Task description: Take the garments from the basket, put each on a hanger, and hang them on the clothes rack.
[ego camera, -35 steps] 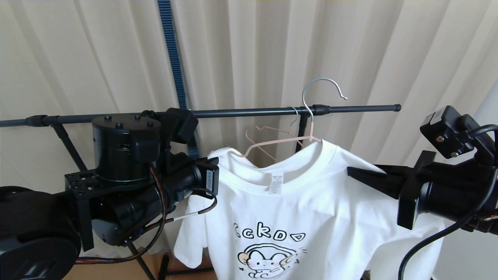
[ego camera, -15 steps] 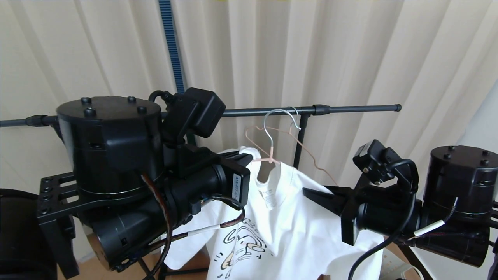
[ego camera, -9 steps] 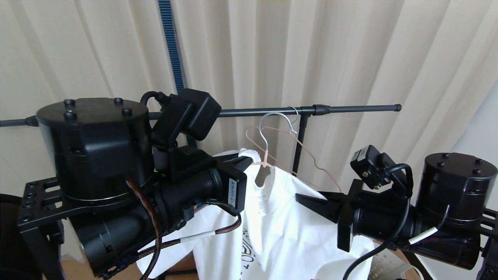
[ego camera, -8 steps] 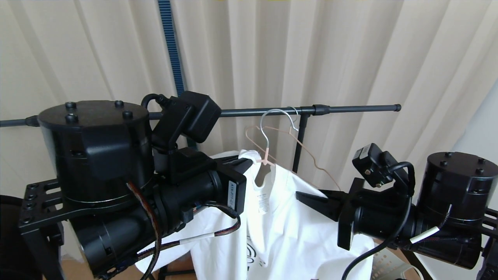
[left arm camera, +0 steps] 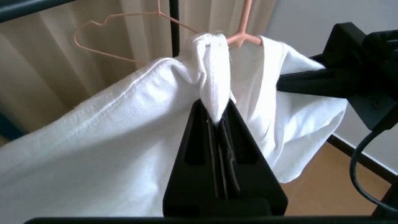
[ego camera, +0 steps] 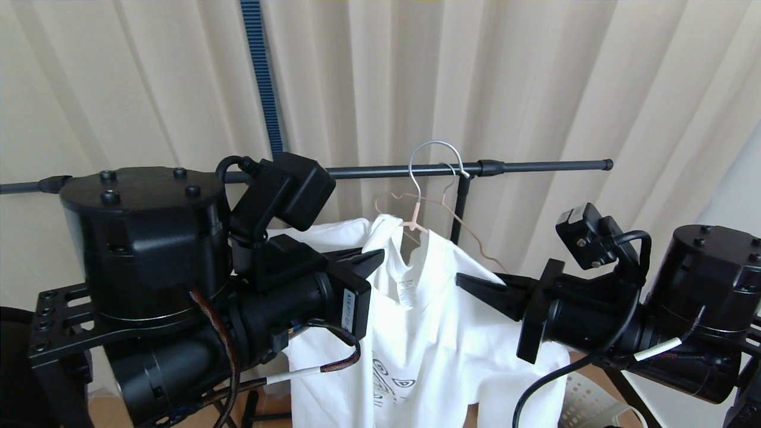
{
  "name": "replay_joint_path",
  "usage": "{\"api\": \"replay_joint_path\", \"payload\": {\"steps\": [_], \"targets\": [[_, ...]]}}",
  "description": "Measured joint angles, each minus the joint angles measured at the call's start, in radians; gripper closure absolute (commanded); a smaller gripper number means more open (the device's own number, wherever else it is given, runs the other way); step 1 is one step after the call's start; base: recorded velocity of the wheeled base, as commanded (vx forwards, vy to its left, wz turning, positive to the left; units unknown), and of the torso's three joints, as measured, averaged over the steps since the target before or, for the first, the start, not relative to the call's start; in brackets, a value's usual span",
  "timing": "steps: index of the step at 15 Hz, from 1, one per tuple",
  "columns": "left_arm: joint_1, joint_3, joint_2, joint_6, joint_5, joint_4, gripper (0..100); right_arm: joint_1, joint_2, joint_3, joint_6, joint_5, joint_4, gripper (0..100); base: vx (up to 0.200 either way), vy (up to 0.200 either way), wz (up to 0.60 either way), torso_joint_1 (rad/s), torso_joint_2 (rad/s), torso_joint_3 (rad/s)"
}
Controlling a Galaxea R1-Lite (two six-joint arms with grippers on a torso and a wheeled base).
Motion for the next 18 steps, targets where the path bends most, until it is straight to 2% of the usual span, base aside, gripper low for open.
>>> {"api": "replay_joint_path", "payload": {"steps": [1, 2, 6, 10, 12, 14, 15, 16, 18], "targets": [[0.0, 0.005, 0.0, 0.0, -0.003, 0.001, 100, 0.0, -0.001, 0.001, 0.004, 0.001, -0.002, 100, 0.0, 0.0, 0.0, 0.0, 0.0, 0.0], [0.0, 0.01, 0.0, 0.0, -0.003, 0.001, 0, 0.0, -0.003, 0.001, 0.005, 0.005, -0.005, 100, 0.0, 0.0, 0.0, 0.0, 0.0, 0.0], [-0.001, 0.033, -0.006, 0.002, -0.011, 0.001, 0, 0.0, -0.007, 0.001, 0.006, 0.01, -0.018, 100, 0.0, 0.0, 0.0, 0.0, 0.0, 0.0], [-0.002, 0.098, -0.078, 0.035, -0.038, 0.001, 0, -0.021, -0.007, 0.003, 0.006, 0.017, -0.024, 100, 0.0, 0.0, 0.0, 0.0, 0.0, 0.0], [0.014, 0.136, -0.14, 0.074, -0.061, 0.003, 0, -0.06, -0.009, 0.004, 0.005, 0.08, -0.024, 100, 0.0, 0.0, 0.0, 0.0, 0.0, 0.0], [0.083, 0.167, -0.201, 0.096, -0.097, 0.004, 0, -0.131, -0.026, 0.018, 0.001, 0.205, -0.025, 100, 0.0, 0.0, 0.0, 0.0, 0.0, 0.0], [0.14, 0.18, -0.223, 0.098, -0.139, 0.004, 0, -0.172, -0.038, 0.026, 0.0, 0.277, -0.025, 100, 0.0, 0.0, 0.0, 0.0, 0.0, 0.0], [0.214, 0.193, -0.245, 0.098, -0.208, 0.004, 0, -0.212, -0.051, 0.033, -0.001, 0.346, -0.025, 100, 0.0, 0.0, 0.0, 0.0, 0.0, 0.0], [0.373, 0.221, -0.275, 0.096, -0.383, 0.005, 0, -0.253, -0.071, 0.047, -0.002, 0.4, -0.025, 100, 0.0, 0.0, 0.0, 0.0, 0.0, 0.0]]}}
